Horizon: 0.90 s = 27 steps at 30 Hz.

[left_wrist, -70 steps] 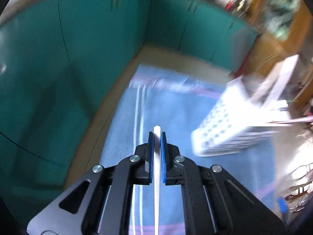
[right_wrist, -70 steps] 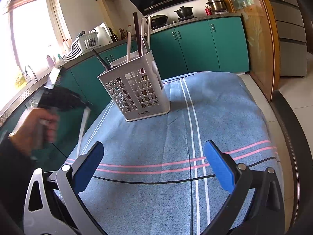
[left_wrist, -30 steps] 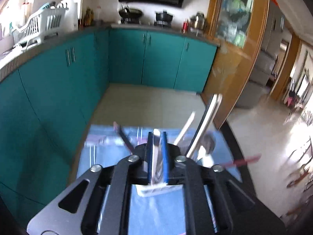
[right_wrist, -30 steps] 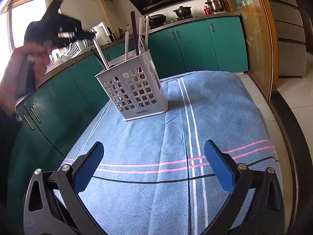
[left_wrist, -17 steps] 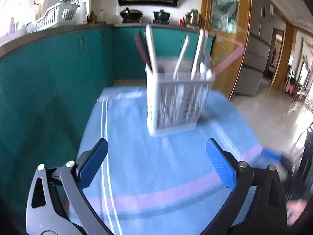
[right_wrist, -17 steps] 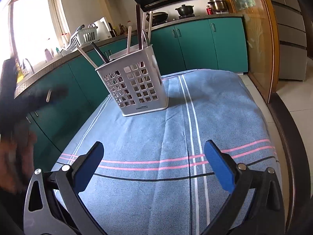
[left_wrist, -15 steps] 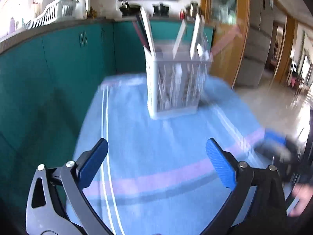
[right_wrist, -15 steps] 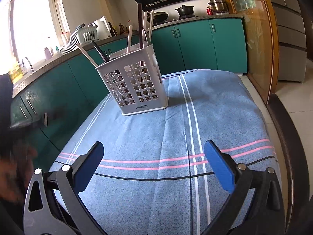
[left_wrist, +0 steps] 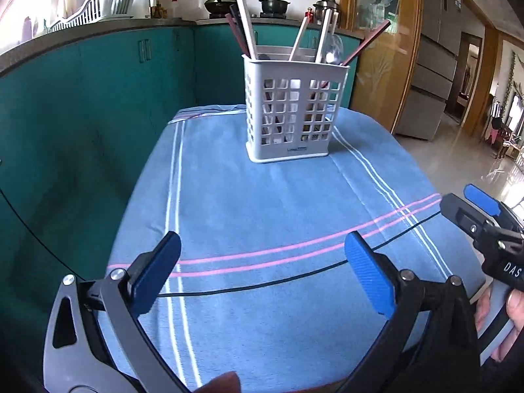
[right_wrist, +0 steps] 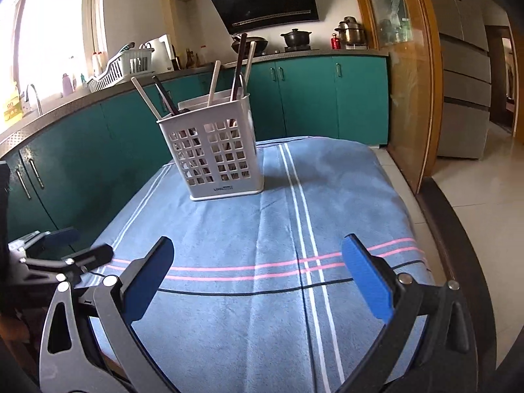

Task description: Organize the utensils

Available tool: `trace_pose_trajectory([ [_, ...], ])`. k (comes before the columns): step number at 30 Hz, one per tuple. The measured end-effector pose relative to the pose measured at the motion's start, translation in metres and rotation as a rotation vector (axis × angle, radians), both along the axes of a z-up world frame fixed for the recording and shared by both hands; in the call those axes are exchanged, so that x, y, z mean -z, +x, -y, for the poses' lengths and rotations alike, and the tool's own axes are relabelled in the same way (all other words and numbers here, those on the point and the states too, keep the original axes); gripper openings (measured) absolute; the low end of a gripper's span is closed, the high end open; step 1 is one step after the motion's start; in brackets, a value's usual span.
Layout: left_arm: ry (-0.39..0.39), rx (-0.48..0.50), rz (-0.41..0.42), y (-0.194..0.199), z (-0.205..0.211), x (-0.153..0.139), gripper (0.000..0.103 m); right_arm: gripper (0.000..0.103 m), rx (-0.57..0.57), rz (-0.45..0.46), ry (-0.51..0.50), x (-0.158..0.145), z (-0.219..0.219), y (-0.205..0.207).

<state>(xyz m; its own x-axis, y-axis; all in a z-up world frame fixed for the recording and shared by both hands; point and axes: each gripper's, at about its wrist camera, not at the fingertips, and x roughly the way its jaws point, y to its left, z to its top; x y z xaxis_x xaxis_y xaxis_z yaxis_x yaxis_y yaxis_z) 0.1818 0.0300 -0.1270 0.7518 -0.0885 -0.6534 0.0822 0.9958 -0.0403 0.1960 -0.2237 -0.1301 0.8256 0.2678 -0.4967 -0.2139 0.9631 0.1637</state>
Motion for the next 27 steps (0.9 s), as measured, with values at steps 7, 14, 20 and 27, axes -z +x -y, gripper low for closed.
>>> trace_pose_trajectory([
  [7,-0.047,0.010,-0.027,0.007,-0.008,0.001,0.099,0.100,-0.010,-0.005,-0.026,0.006,-0.003,0.003],
  [14,0.009,-0.034,0.034,-0.001,-0.001,-0.001,0.099,0.100,-0.023,-0.001,-0.030,0.004,-0.005,0.000],
  [20,-0.012,-0.014,0.011,0.001,-0.003,0.001,0.099,0.100,-0.027,-0.007,-0.030,0.005,-0.005,0.000],
  [27,-0.022,-0.006,0.033,-0.003,-0.004,-0.001,0.099,0.100,-0.029,-0.008,-0.030,0.005,-0.004,0.000],
])
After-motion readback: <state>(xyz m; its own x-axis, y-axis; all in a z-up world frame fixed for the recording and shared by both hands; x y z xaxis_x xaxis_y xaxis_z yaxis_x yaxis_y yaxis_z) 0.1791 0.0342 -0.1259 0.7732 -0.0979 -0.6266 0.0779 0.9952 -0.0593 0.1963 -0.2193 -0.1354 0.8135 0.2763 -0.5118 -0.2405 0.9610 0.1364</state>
